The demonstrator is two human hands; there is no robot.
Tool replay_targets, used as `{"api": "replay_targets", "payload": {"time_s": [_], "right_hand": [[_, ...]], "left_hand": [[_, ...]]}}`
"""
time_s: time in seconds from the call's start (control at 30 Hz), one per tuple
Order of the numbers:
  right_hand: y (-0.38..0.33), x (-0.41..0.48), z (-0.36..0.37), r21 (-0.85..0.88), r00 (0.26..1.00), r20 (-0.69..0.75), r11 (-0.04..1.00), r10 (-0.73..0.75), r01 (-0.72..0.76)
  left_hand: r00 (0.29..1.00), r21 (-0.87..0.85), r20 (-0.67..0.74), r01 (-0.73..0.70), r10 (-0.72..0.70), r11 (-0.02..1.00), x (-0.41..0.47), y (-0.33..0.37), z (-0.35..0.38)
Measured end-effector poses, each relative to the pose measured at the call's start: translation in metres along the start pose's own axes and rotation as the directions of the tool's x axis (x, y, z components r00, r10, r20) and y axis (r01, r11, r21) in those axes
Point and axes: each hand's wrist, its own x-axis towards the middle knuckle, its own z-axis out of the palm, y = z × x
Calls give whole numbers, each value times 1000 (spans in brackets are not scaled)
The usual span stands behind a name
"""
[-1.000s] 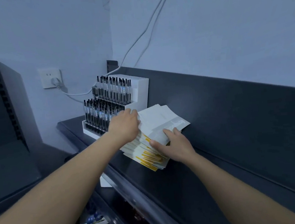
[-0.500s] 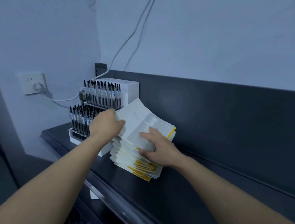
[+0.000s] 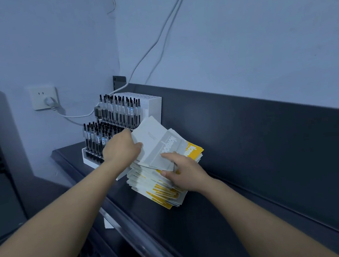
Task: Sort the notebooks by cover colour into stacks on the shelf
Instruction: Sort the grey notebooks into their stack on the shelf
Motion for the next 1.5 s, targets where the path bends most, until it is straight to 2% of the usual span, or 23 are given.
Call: {"api": "replay_targets", "payload": {"time_s": [0.07,0.13,0.23,0.3,0.33,0.43,0.53,0.67,0.83,0.97,1.23,1.5], "right_hand": [[0,-1,0,17,999,-36,1000,-15,16],[1,-4,1,-63,988,-147,998,-38,29],[5,-11,2,-113,941,-333,989,55,-98],[9,-12,1,-160,918,-378,968,119,-192],[12,-12,1,-171,915,-388,967,109,-188],[14,-13,1,38,924,-361,992,122,-117],[10,-20,-3,245,942,-295,966,160,-87],[3,-33,-9,530,953,-148,835,263,-148],[2,-55,-20,712,953,-168,700,253,-60],[-2,-72,-26,773,928,-204,633,312,-43],[-10,-122,-42,726,905,-261,686,335,-44],[-25,-186,-47,697,851,-341,715,399,-55]], "left_hand": [[1000,-25,2,4,-4,1000,-1,0,-1],[1000,-49,26,15,-14,999,-2,2,-1],[995,-107,91,58,-48,993,-3,6,0],[989,-139,136,80,-61,987,-4,8,0],[986,-163,156,91,-65,982,-6,10,0],[980,-241,183,117,-74,963,-10,17,0],[982,-286,174,120,-72,951,-17,26,0],[992,-356,108,105,-71,929,-33,33,0],[996,-494,21,90,-92,865,-59,50,-1],[995,-601,4,80,-97,795,-85,63,0],[1000,-619,-19,-14,3,785,-125,80,-1],[986,-640,86,-55,142,767,-166,86,-6]]}}
